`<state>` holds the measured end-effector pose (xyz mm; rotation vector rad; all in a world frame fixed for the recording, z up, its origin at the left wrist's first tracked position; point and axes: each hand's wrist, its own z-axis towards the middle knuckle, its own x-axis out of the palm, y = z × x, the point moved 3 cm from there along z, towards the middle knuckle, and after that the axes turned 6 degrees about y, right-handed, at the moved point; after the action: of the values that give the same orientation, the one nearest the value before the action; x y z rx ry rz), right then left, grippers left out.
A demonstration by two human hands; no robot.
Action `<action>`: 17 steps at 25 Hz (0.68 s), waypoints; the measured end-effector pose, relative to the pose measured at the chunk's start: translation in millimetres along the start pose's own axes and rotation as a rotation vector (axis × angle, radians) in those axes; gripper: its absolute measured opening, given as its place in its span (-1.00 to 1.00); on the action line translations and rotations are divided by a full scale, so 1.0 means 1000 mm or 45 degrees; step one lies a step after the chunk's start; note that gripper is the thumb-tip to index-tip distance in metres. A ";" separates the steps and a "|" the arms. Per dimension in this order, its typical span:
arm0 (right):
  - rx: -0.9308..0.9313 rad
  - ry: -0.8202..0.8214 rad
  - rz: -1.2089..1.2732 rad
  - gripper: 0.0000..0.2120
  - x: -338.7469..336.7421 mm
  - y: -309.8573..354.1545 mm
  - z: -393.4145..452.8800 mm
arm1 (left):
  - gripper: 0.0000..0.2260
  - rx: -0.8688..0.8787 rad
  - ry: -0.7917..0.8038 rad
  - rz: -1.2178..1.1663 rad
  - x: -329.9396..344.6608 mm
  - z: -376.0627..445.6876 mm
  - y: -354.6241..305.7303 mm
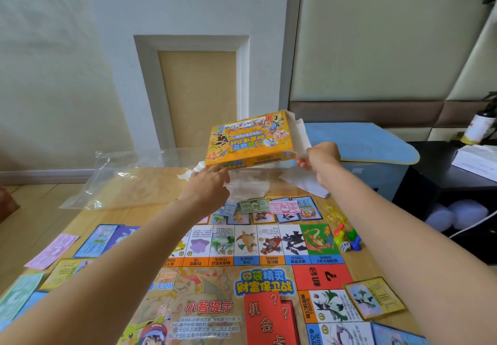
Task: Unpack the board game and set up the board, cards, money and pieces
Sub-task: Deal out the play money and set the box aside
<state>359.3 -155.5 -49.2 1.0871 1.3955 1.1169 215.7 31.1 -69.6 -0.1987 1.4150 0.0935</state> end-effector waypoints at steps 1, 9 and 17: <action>-0.003 0.005 0.067 -0.88 -0.002 0.002 -0.001 | -0.74 -0.008 0.008 -0.002 0.000 0.000 0.000; -0.056 0.232 0.700 -0.82 -0.001 0.027 -0.009 | -0.66 -0.070 0.062 0.061 -0.003 0.002 -0.006; -0.114 0.249 1.180 -0.79 -0.019 0.055 -0.014 | -0.66 -0.082 0.103 0.148 -0.005 0.005 -0.011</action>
<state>350.5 -165.7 8.6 1.6521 0.9478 1.9559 222.2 22.0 -63.2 -0.1753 1.5050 0.2291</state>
